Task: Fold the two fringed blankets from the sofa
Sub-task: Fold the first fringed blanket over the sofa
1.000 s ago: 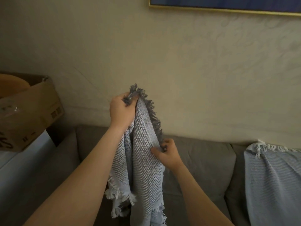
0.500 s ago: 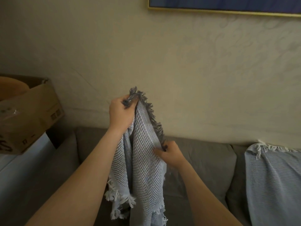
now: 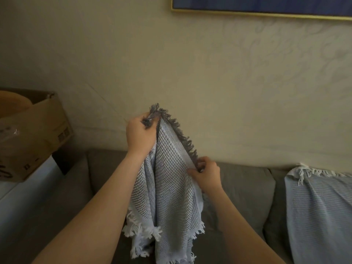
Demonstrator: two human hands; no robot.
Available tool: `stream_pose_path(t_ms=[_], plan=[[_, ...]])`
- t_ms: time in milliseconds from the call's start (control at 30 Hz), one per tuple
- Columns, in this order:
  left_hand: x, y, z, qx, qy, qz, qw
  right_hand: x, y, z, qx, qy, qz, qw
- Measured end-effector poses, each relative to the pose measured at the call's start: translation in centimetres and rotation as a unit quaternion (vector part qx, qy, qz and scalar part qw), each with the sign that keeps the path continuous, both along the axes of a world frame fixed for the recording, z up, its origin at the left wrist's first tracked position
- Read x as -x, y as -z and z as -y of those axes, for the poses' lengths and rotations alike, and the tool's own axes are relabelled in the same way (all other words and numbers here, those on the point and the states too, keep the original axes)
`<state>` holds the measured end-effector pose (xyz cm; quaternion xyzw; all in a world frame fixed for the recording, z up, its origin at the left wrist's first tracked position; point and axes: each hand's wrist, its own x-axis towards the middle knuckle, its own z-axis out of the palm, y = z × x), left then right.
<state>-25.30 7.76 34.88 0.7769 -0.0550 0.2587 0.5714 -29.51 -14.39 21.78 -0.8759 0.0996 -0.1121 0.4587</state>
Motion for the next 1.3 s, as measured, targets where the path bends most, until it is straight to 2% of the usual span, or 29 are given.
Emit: stream_pose_path(t_ms=[100,267,367,433,533,667,767,967,1033,1167,1300], plan=[[0.3,-0.1,0.2,0.004,0.021,-0.007,1.000,0.0,0.0,0.4,-0.021,-0.059,-0.046,0.997],[1.2,-0.7,0.5,0.010,0.056,-0.010,0.998,0.1,0.7,0.4,-0.062,-0.163,-0.069,0.982],[1.7,-1.0,0.6,0.014,0.080,-0.012,0.997,0.4,0.7,-0.4,-0.034,-0.177,-0.092,0.979],[1.9,-1.0,0.3,0.013,0.091,-0.011,0.996,0.3,0.7,-0.7,0.003,-0.164,-0.101,0.981],[2.2,-1.2,0.1,0.005,0.084,-0.007,0.996,0.6,0.2,-0.9,0.054,-0.116,-0.064,0.990],[2.1,-0.8,-0.2,-0.013,0.026,-0.001,1.000,0.9,0.1,0.1,0.027,-0.049,-0.023,0.998],[1.6,0.2,-0.6,-0.025,-0.019,-0.014,0.999,1.4,0.1,0.8,0.039,-0.038,-0.001,0.999],[1.3,1.6,-0.9,-0.072,-0.001,-0.052,0.996,2.3,-0.6,2.1,0.090,0.001,-0.042,0.995],[1.1,2.1,-1.3,-0.085,0.020,-0.079,0.993,2.4,-0.9,2.6,0.102,0.060,-0.032,0.992],[1.8,3.2,-2.0,-0.089,0.042,-0.116,0.988,3.1,-1.6,3.9,0.055,0.164,-0.005,0.985],[2.5,4.6,-1.2,-0.102,0.008,-0.136,0.985,3.3,-0.7,5.2,0.093,0.171,-0.071,0.978]])
